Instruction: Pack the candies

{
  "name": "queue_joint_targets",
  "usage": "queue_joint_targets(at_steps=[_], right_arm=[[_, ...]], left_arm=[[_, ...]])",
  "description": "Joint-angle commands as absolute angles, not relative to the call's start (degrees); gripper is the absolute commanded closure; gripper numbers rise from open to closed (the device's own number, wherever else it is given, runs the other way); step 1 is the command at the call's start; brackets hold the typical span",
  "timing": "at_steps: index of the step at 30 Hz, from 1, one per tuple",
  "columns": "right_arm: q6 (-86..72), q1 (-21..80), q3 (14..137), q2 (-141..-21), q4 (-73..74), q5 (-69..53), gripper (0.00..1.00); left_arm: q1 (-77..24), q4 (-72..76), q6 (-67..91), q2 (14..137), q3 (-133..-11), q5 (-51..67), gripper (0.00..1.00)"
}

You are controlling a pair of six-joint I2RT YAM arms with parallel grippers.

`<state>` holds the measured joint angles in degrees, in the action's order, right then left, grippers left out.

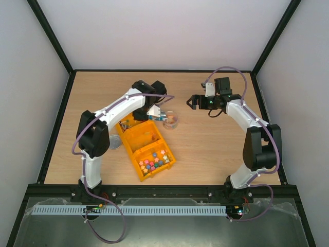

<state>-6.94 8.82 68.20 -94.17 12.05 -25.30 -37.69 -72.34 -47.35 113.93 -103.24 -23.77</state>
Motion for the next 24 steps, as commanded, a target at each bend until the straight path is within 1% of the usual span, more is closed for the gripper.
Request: queue_joint_targets(at_steps=[1,16,24], right_arm=[[-7.5,8.4,68.0,-93.5,12.1,-26.4,0.01],[-7.4,8.2,67.8,-93.7,11.7,-26.7,0.02],[-7.4,7.9,67.8,-93.7,11.5,-27.1,0.02]], left_arm=[[-38.6,-73.1,-48.0,114.5,-105.1,-26.9,0.98],[-41.7,-72.1,-49.4,115.8,-106.8,-33.8,0.98],[-43.8,-70.3,-51.2,115.4,-106.6,-40.0,0.98]])
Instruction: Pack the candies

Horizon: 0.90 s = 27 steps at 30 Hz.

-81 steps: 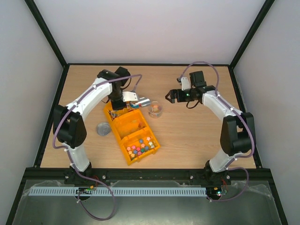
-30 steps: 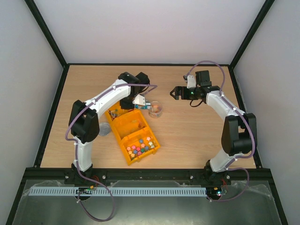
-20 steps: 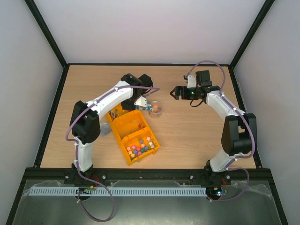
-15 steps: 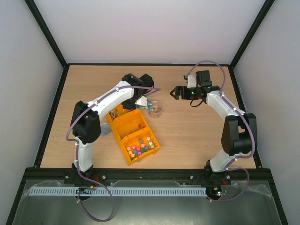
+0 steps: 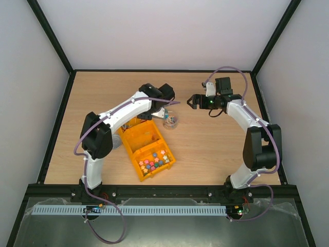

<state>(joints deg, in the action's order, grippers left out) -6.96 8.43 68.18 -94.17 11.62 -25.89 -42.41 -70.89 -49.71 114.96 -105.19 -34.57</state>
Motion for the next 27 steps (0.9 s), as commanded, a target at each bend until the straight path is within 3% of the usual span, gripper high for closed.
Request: queue_joint_targets(at_steps=[1,12,27], right_arm=[[-7.4,7.9,67.8,-93.7,11.4,-27.2,0.01],[-7.4,7.9,68.7,-94.1,11.6,-27.6,0.01],[-4.9,7.8,72.2,-93.4,15.5,-26.3,0.01]], left_arm=[[-44.1,-70.1,-51.4,115.2,-106.6,-40.9,0.98],[-44.5,-70.0,-52.4,112.8,-106.4,-42.7,0.98],[-33.8,-72.2,-46.7,110.1,-113.5,-29.7,0.98]])
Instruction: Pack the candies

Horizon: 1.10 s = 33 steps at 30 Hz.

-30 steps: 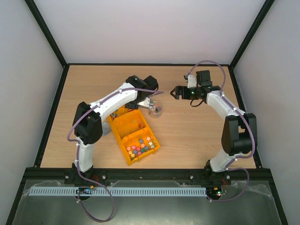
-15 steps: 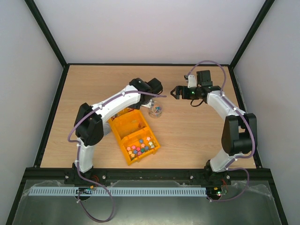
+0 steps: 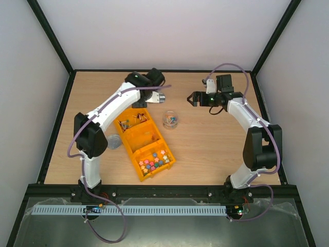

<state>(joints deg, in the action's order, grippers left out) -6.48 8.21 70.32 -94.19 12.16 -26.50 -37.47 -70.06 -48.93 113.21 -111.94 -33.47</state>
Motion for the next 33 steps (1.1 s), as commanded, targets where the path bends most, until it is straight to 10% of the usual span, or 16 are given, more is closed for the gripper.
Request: queue_joint_targets(at_steps=[1,33], right_arm=[[-4.4,7.9,72.2,-93.1,15.9,-26.2,0.01],[4.4,7.9,71.8,-89.9,21.7,-23.8,0.01]], left_arm=[[-32.7,-72.5,-46.3,109.5,-113.5,-28.7,0.98],[5.4,-54.5,-33.9,92.9,-78.4,8.2,0.98]])
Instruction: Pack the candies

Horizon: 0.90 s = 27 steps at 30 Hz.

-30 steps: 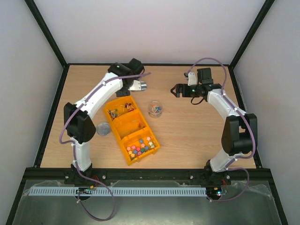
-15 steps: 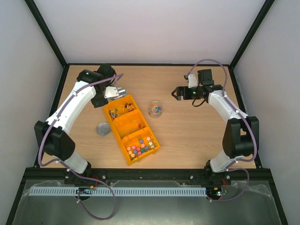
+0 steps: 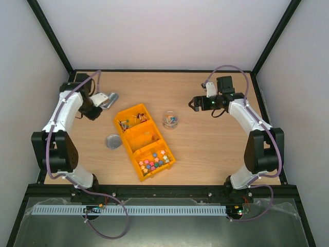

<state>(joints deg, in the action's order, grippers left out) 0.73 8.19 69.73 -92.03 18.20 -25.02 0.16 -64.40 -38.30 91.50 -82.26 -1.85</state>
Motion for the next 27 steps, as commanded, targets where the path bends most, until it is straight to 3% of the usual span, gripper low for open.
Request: queue_joint_targets(at_steps=[1,13,27], right_arm=[[4.9,7.9,72.1,-89.6,22.0,-23.6,0.01],[4.7,7.9,74.8,-86.6,23.3,-21.8,0.01],[4.5,7.8,74.9,-87.0,23.6,-23.7,0.01]], left_arm=[[7.0,-52.2,-33.0,93.2,-77.1,9.6,0.97],[11.8,-30.2,-25.9,96.4,-62.6,13.1,0.94],[12.0,-25.1,-25.1,97.7,-55.4,12.2,0.85]])
